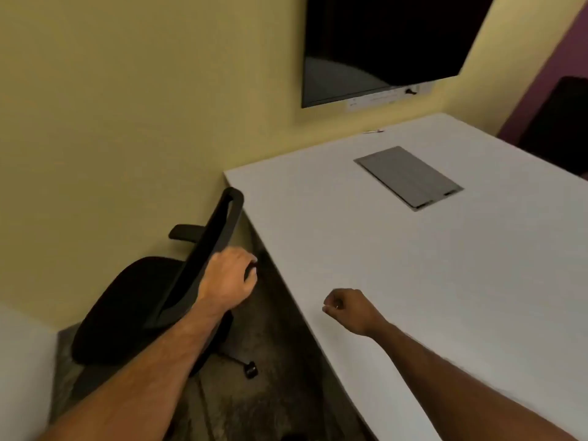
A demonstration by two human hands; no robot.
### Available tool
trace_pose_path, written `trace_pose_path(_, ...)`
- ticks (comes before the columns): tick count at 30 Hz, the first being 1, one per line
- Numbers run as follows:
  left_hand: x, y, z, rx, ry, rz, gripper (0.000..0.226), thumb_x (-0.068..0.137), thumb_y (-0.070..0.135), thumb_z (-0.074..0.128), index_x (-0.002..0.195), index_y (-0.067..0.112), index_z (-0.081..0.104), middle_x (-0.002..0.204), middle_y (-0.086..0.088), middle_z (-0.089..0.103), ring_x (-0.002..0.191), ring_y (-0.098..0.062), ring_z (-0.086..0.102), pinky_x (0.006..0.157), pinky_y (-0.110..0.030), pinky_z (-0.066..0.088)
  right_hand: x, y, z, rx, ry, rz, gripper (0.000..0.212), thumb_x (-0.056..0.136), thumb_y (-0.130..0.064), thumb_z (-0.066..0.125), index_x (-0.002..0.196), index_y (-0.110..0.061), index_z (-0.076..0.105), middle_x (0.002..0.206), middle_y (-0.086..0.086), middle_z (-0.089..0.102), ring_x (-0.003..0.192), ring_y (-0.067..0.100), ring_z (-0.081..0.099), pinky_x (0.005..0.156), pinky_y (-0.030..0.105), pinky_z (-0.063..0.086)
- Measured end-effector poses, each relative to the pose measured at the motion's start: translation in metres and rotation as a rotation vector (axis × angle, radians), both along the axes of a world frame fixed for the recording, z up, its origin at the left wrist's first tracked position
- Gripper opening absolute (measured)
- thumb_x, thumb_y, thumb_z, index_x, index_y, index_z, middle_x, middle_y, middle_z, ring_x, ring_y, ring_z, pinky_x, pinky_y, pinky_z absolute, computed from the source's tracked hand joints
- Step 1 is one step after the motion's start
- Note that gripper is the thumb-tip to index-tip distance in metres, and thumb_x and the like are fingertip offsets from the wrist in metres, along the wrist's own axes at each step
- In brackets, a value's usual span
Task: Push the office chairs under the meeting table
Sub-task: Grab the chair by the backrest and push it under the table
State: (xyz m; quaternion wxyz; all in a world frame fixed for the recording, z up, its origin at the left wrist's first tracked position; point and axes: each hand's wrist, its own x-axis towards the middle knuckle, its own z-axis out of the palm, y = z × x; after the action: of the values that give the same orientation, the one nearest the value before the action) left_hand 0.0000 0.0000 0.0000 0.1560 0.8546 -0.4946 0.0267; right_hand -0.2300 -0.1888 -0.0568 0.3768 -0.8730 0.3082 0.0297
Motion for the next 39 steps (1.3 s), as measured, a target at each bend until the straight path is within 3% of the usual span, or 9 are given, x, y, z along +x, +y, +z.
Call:
trace_pose_path(3,0.013,0.025,0.001,0.035,-0.064,0.161,0.041,0.09,0.03,0.066,0.127,0.014,0.061,0.125,-0.005,0.06,0.116,-0.026,0.057,0.094,-0.046,0.049,0.013,0.009,0.003,0.047,-0.033,0.031,0.017,0.094,-0.033,0.066,0.1,-0.018,0.072,0.096,-0.006,0.07,0.089,0.008,0.065,0.078,0.02,0.049)
trace_pose_path(7,0.013,0.06,-0.013,0.159,0.276,0.423,0.057,0.102,0.036,0.049,0.152,0.015,0.031,0.144,-0.012,0.049,0.124,-0.033,0.055,0.098,-0.048,0.047,0.022,0.024,0.002,0.066,-0.024,0.112,0.013,0.095,-0.029,0.066,0.099,-0.018,0.07,0.094,-0.004,0.069,0.088,0.011,0.065,0.08,0.023,0.051)
trace_pose_path(9,0.006,0.068,-0.02,0.182,0.318,0.478,0.059,0.103,0.04,0.046,0.154,0.015,0.026,0.141,-0.011,0.053,0.121,-0.033,0.058,0.096,-0.047,0.048,0.022,0.028,-0.001,0.064,-0.025,0.15,0.01,0.096,-0.029,0.065,0.098,-0.02,0.069,0.094,-0.005,0.069,0.087,0.009,0.065,0.08,0.022,0.051)
trace_pose_path(18,-0.01,0.086,-0.023,0.128,0.267,0.583,0.051,0.102,0.056,0.034,0.13,0.016,0.049,0.1,-0.002,0.063,0.081,-0.017,0.057,0.072,-0.033,0.042,0.017,0.04,-0.003,0.069,-0.065,0.24,0.006,0.097,-0.027,0.064,0.091,-0.026,0.065,0.091,-0.007,0.069,0.087,0.01,0.066,0.077,0.015,0.049)
trace_pose_path(23,-0.019,0.109,-0.03,0.146,0.224,0.638,0.059,0.102,0.06,0.025,0.13,0.014,0.051,0.097,-0.004,0.068,0.084,-0.02,0.063,0.073,-0.037,0.046,0.036,0.042,0.006,0.058,-0.135,0.265,0.009,0.096,-0.027,0.065,0.103,-0.021,0.067,0.097,-0.006,0.068,0.088,0.006,0.063,0.076,0.013,0.046)
trace_pose_path(28,-0.033,0.133,-0.036,0.12,0.157,0.649,0.052,0.101,0.06,0.027,0.114,0.019,0.056,0.077,0.004,0.062,0.067,-0.012,0.057,0.064,-0.032,0.042,0.075,0.046,0.022,-0.02,-0.237,0.286,0.027,0.094,-0.029,0.068,0.118,-0.015,0.067,0.117,0.003,0.066,0.103,0.011,0.058,0.09,0.024,0.045)
trace_pose_path(32,-0.047,0.148,-0.044,0.005,0.026,0.595,0.042,0.103,0.05,0.036,0.106,0.018,0.064,0.078,0.004,0.063,0.067,-0.012,0.058,0.06,-0.029,0.04,0.111,0.055,0.033,-0.125,-0.258,0.313,0.04,0.093,-0.04,0.066,0.126,-0.018,0.061,0.127,0.002,0.06,0.114,0.017,0.056,0.096,0.029,0.046)
trace_pose_path(36,-0.06,0.154,-0.046,-0.193,0.068,0.626,0.041,0.102,0.05,0.031,0.073,0.032,0.054,0.062,0.012,0.05,0.057,-0.007,0.049,0.055,-0.031,0.036,0.143,0.069,0.045,-0.329,-0.276,0.453,0.05,0.092,-0.049,0.062,0.131,-0.018,0.058,0.132,0.003,0.056,0.121,0.021,0.051,0.102,0.036,0.045)
trace_pose_path(39,-0.059,0.159,-0.047,-0.183,0.071,0.684,0.035,0.104,0.042,0.043,0.081,0.028,0.066,0.066,0.011,0.056,0.06,-0.007,0.052,0.054,-0.033,0.045,0.168,0.078,0.053,-0.414,-0.255,0.528,0.056,0.093,-0.053,0.057,0.135,-0.016,0.056,0.136,0.006,0.055,0.123,0.024,0.052,0.105,0.039,0.045)
